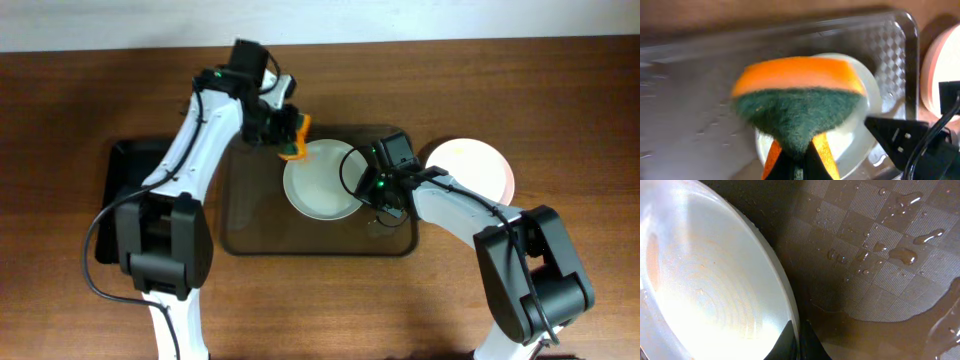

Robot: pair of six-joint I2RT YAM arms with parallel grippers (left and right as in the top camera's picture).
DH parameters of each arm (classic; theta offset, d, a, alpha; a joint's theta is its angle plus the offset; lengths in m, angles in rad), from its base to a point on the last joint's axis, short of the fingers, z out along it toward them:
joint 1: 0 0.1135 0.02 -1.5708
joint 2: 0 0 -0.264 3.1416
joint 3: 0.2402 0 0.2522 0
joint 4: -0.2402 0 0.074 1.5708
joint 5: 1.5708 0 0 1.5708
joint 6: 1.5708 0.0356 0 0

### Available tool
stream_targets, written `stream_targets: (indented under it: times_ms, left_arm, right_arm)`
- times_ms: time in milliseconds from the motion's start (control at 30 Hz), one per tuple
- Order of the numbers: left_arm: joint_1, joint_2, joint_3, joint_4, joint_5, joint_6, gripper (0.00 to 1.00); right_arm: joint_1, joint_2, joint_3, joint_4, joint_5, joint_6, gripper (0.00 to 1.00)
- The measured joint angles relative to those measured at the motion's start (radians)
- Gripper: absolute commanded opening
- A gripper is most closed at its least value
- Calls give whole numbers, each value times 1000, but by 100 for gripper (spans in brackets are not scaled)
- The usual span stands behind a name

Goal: Clean dirty plates on tray and stack at the side
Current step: 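Lift the sponge away with the left gripper, raise the plate rim, then carry the last plate right with right gripper and stack it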

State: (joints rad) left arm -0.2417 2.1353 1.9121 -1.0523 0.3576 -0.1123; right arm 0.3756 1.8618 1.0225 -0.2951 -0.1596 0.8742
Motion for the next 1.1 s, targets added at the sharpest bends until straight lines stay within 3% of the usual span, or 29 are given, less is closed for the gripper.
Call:
stream_targets:
  times_ms: [133, 233, 833, 933, 1100]
  left_arm:
    - [5, 0, 53, -140, -166, -19, 0]
    - [5, 0, 53, -156, -236, -36, 0]
    - [5, 0, 53, -156, -262, -39, 0]
    - [5, 0, 53, -156, -262, -39, 0]
    - [5, 0, 53, -156, -262, -39, 0]
  right_arm:
    - [0, 0, 0, -2, -1, -23, 4]
    - [0, 0, 0, -3, -1, -40, 4]
    - [-19, 0, 3, -25, -53, -121, 4]
    - [-19, -6, 68, -217, -34, -219, 4]
    - [-2, -9, 142, -389, 17, -325, 4]
